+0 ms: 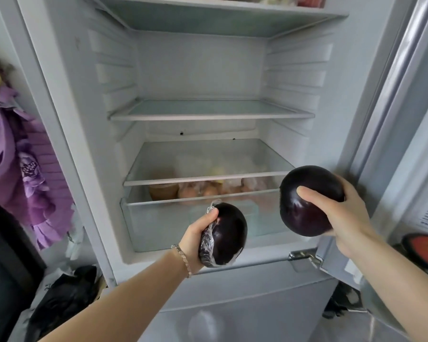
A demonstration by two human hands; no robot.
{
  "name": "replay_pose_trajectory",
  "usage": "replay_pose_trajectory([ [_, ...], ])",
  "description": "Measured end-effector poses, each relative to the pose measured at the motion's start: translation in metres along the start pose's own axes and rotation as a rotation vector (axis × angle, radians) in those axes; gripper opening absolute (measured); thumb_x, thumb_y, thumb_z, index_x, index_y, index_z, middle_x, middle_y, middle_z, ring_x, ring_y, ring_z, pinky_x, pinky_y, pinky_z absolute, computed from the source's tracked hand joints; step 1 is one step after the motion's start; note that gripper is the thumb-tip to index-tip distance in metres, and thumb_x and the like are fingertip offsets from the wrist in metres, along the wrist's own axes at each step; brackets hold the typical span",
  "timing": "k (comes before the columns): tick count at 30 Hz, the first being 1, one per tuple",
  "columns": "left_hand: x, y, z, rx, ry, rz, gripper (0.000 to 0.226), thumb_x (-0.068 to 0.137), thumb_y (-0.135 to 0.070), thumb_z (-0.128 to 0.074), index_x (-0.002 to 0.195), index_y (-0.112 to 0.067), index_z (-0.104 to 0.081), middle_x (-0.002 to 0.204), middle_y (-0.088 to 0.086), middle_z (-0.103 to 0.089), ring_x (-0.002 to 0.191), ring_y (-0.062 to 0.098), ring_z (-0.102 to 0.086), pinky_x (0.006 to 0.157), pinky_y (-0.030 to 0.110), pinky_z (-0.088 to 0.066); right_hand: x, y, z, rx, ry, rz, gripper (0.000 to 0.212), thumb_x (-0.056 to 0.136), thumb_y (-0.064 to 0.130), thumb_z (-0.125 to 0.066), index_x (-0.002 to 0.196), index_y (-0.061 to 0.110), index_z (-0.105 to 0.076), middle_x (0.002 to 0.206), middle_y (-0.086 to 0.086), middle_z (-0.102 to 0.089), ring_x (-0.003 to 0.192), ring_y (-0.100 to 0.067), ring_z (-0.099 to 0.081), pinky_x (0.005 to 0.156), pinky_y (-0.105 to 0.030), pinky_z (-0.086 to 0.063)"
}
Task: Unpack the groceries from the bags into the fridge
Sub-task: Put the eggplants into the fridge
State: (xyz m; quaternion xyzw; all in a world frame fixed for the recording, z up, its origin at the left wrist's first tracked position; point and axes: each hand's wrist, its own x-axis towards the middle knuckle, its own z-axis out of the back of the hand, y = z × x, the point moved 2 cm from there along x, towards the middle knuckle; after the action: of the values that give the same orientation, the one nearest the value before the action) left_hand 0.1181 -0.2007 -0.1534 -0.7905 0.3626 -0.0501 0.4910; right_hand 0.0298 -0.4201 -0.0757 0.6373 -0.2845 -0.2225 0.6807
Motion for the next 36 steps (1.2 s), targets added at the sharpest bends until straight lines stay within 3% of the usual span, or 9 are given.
replay_pose_trajectory([
  [6,-0.035,0.02,-0.015,-0.015,-0.031,-0.051,0.042,0.06,-0.042,-0.065,0.086,-0.01,-0.071,0.084,0.015,-0.072,0.072,0.028,-0.07,0.066,0.035,-0.058,-0.012,0.008,0.02,-0.02,0.101,0.06,0.089,0.056,0.033,-0.087,0.134,0.033,-0.045,0.127,0.008,-0.054,0.115,-0.02,-0.052,0.099,-0.05,-0.045],
  [9,-0.052,0.024,-0.028,0.01,-0.029,-0.049,0.049,0.047,-0.042,-0.077,0.083,-0.008,-0.074,0.084,0.016,-0.072,0.071,0.029,-0.071,0.062,0.036,-0.058,-0.017,0.012,0.026,-0.052,0.13,0.089,0.085,0.06,0.03,-0.085,0.135,0.031,-0.044,0.128,0.008,-0.053,0.116,-0.019,-0.052,0.1,-0.049,-0.044],
  [17,-0.082,0.015,-0.04,0.173,-0.107,-0.038,0.036,0.063,-0.039,-0.062,0.077,-0.008,-0.069,0.072,0.011,-0.07,0.062,0.023,-0.069,0.061,0.029,-0.057,-0.034,0.039,0.03,-0.088,0.253,0.232,0.082,0.065,0.02,-0.083,0.136,0.029,-0.043,0.12,0.011,-0.05,0.107,-0.011,-0.047,0.088,-0.028,-0.036],
  [19,-0.099,0.0,-0.038,0.271,-0.094,-0.132,0.034,0.062,-0.034,-0.066,0.086,-0.01,-0.064,0.073,0.006,-0.07,0.065,0.018,-0.068,0.061,0.026,-0.057,-0.035,0.047,0.018,-0.106,0.296,0.254,0.085,0.062,0.022,-0.084,0.136,0.029,-0.043,0.122,0.012,-0.052,0.109,-0.011,-0.049,0.089,-0.028,-0.038],
  [23,-0.138,-0.049,-0.029,0.55,-0.19,-0.426,0.069,0.05,-0.042,-0.07,0.115,-0.024,-0.058,0.111,0.0,-0.066,0.097,0.017,-0.067,0.081,0.03,-0.054,-0.033,0.064,-0.024,-0.086,0.379,0.275,0.078,0.058,0.025,-0.085,0.127,0.03,-0.049,0.111,0.016,-0.058,0.101,-0.008,-0.054,0.088,-0.027,-0.042],
  [27,-0.159,-0.096,-0.024,0.705,-0.416,-0.689,0.059,0.054,-0.034,-0.085,0.105,-0.042,-0.056,0.108,-0.023,-0.057,0.084,-0.003,-0.066,0.063,0.011,-0.051,-0.025,0.071,-0.091,-0.134,0.491,0.261,0.07,0.057,0.029,-0.087,0.118,0.03,-0.052,0.105,0.013,-0.06,0.098,-0.012,-0.056,0.085,-0.028,-0.042],
  [30,-0.161,-0.122,-0.01,0.676,-0.531,-0.767,0.053,0.065,-0.033,-0.079,0.113,-0.033,-0.056,0.106,-0.02,-0.057,0.074,-0.013,-0.062,0.059,0.005,-0.048,-0.019,0.064,-0.143,-0.352,0.577,0.3,0.077,0.054,0.037,-0.088,0.122,0.028,-0.052,0.113,0.009,-0.058,0.104,-0.014,-0.054,0.086,-0.027,-0.041],
  [34,-0.156,-0.139,0.01,0.66,-0.536,-0.724,0.068,0.047,-0.051,-0.076,0.111,-0.035,-0.059,0.117,-0.009,-0.062,0.094,0.01,-0.067,0.086,0.033,-0.052,-0.021,0.048,-0.199,-0.637,0.778,0.235,0.092,0.042,0.052,-0.084,0.125,0.028,-0.051,0.118,0.007,-0.058,0.109,-0.018,-0.055,0.094,-0.035,-0.046],
  [36,-0.153,-0.145,0.017,0.637,-0.522,-0.717,0.06,0.05,-0.046,-0.076,0.107,-0.036,-0.06,0.116,-0.009,-0.062,0.095,0.013,-0.067,0.09,0.038,-0.051,-0.025,0.042,-0.217,-0.696,0.876,0.189,0.078,0.041,0.048,-0.084,0.113,0.027,-0.061,0.109,0.005,-0.066,0.101,-0.017,-0.061,0.092,-0.037,-0.05],
])
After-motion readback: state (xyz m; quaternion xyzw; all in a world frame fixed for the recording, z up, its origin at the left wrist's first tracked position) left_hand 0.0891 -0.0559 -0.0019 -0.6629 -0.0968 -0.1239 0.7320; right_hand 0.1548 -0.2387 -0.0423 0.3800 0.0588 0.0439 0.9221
